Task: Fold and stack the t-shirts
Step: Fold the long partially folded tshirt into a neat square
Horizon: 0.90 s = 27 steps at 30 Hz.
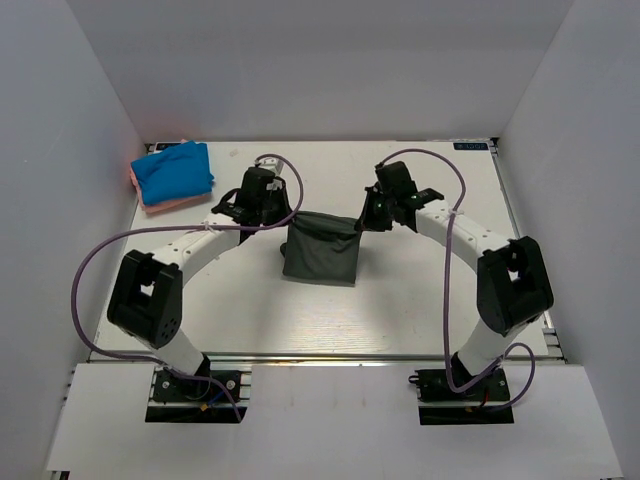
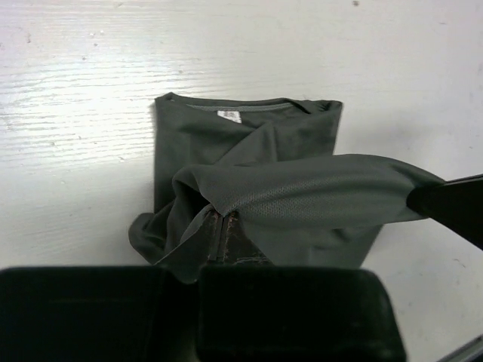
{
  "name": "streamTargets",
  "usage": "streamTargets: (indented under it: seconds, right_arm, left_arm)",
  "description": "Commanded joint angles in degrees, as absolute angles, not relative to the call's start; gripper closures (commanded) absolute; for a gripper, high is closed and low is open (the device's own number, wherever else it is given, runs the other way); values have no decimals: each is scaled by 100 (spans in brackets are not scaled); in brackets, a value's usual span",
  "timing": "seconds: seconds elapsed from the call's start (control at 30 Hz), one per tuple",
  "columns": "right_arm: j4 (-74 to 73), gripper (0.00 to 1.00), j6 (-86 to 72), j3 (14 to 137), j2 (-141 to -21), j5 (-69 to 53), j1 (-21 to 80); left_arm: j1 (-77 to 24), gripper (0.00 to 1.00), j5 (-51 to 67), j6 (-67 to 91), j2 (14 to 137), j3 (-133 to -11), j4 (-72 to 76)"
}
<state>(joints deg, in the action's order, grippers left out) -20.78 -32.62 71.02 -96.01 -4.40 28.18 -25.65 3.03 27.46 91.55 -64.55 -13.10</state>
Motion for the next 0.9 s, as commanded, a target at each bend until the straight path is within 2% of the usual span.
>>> streamTargets:
  seconds: [0.0,0.23,0.27,0.3,0.33,0.37,0.4,0.53,0.63,0.7,0.73,0.77,0.8,0.87]
  right_arm:
    - [-2083,100,-3094,7497,-9817,-483,2707]
    - [-1784,100,-3111,7725,-10397,-765,2602]
    - [-1784,93,-3120,7830,-10432,-756,2567]
    - [-1749,75,-3138,7901,-10607,-747,2549]
    - [-1697,68,-3155,7954,-10661,-695,2505]
    - [-1661,57,-3155,8180,-10861,-712,2444]
    - [-1670,51,-3173,8304,-10942,-747,2417]
    - [-1661,33,-3191,9096,-11310,-1009,2277]
    - [-1644,32,-3076,9220,-11146,-1265,2232]
    - [-1573,28,-2928,8854,-11005,-1362,2250]
    - [-1321,14,-2892,8720,-10725,-1475,2241]
    - [-1188,14,-2874,8362,-10618,-1668,2250]
    - [-1073,10,-2865,8176,-10539,-1757,2241]
    - [-765,10,-2865,7588,-10196,-2082,2276]
  left_arm:
    - [-2443,100,18,2707,9254,-6697,-1240]
    - [-2268,100,149,2707,9808,-7031,-1186]
    - [-2268,100,149,2707,9878,-7092,-1187]
    - [-2215,85,149,2707,9949,-7241,-1239]
    - [-2215,70,149,2707,10097,-7312,-1239]
    - [-2145,45,97,2707,10177,-7478,-1239]
    - [-2145,40,97,2707,10265,-7575,-1239]
    - [-1934,0,-18,2707,10766,-8418,-1834]
    - [-1881,0,149,2558,10750,-8622,-1908]
    - [-1881,0,472,2497,10557,-8193,-1689]
    - [-1881,0,614,2496,10338,-8026,-1566]
    - [-1881,0,763,2418,10240,-7720,-1330]
    - [-1881,0,1121,2417,10170,-7586,-1231]
    - [-1934,0,1570,2268,10047,-7297,-934]
